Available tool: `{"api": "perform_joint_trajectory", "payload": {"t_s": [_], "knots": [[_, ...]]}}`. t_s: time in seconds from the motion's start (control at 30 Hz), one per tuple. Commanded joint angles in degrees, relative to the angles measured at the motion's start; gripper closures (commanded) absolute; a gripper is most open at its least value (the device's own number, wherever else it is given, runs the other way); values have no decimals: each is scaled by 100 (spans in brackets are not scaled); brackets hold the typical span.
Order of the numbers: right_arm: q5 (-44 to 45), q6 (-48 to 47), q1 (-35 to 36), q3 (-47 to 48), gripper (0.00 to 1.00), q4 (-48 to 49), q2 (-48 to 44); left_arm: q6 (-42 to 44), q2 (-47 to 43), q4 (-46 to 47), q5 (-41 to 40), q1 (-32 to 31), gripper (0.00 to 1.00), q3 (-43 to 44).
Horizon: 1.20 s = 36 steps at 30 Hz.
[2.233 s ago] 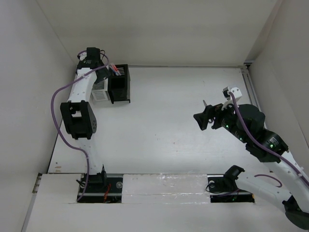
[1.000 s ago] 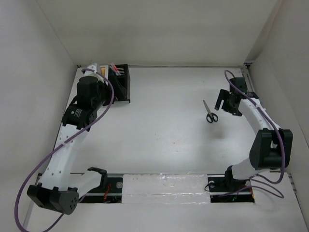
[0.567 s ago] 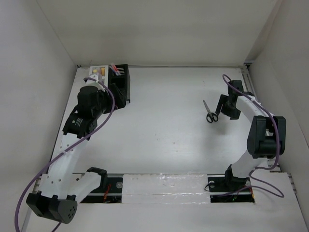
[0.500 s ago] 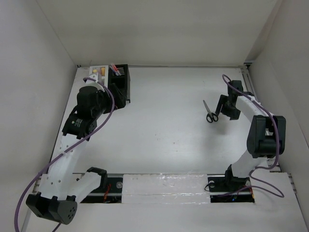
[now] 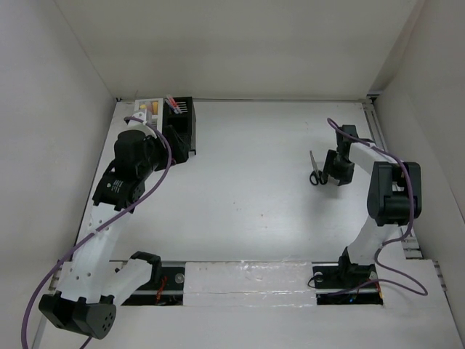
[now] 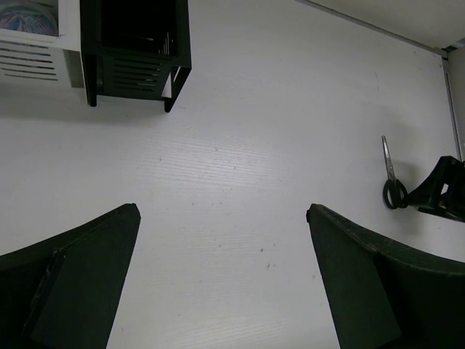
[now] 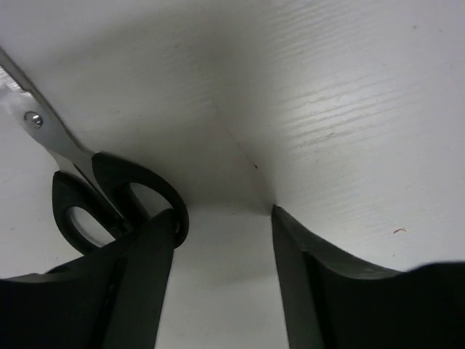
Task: Sort the stationery into containers
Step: Pick up the scissors from the center of the board.
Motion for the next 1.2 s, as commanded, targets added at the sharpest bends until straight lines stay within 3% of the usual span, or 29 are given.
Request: {"api": "perform_joint_trajectory", "payload": {"t_s": [0.0, 0.13, 0.27, 0.43, 0.57, 0.67, 0.7, 0.73, 0.83, 0.9, 1.07, 1.17], "knots": [[-81, -157, 44, 238, 44, -148, 241, 112, -107, 241, 49, 9, 1, 69], [-221, -210, 105, 300, 66, -210, 524, 112, -54, 241, 49, 9, 1, 69], [-222, -211, 220, 300, 100, -148, 664, 112, -54, 241, 49, 9, 1, 69], [-608, -106, 334, 274, 100, 106, 33, 51, 51, 328, 671, 9, 1, 69], [-705, 324, 860, -24, 100, 642, -1388, -457, 51, 942, 1953, 9, 1, -88], [-582, 834, 1431, -332, 100, 1134, -2006, -1107, -18, 2337, 3078, 9, 1, -702], [-521, 1053, 1572, -333, 100, 1135, -2260, -1388, -97, 3411, 3324, 9, 1, -1174], [-468, 1116, 1721, -333, 100, 1187, -2341, -1913, -98, 3918, 3605, 9, 1, -1379], [-143, 1492, 2389, -333, 100, 1328, -2684, -2357, 94, 5131, 3678, 9, 1, -1749], [68, 1661, 2951, -176, 100, 1469, -2746, -2376, 235, 5451, 3574, -87, 1, -1750], [665, 1784, 4050, 887, 100, 1031, -2352, -1463, 692, 5243, 2110, -1272, 1, -1295], [824, 1784, 4543, 1301, 100, 907, -2149, -1303, 990, 5145, 1754, -1503, 1, -1126]]}}
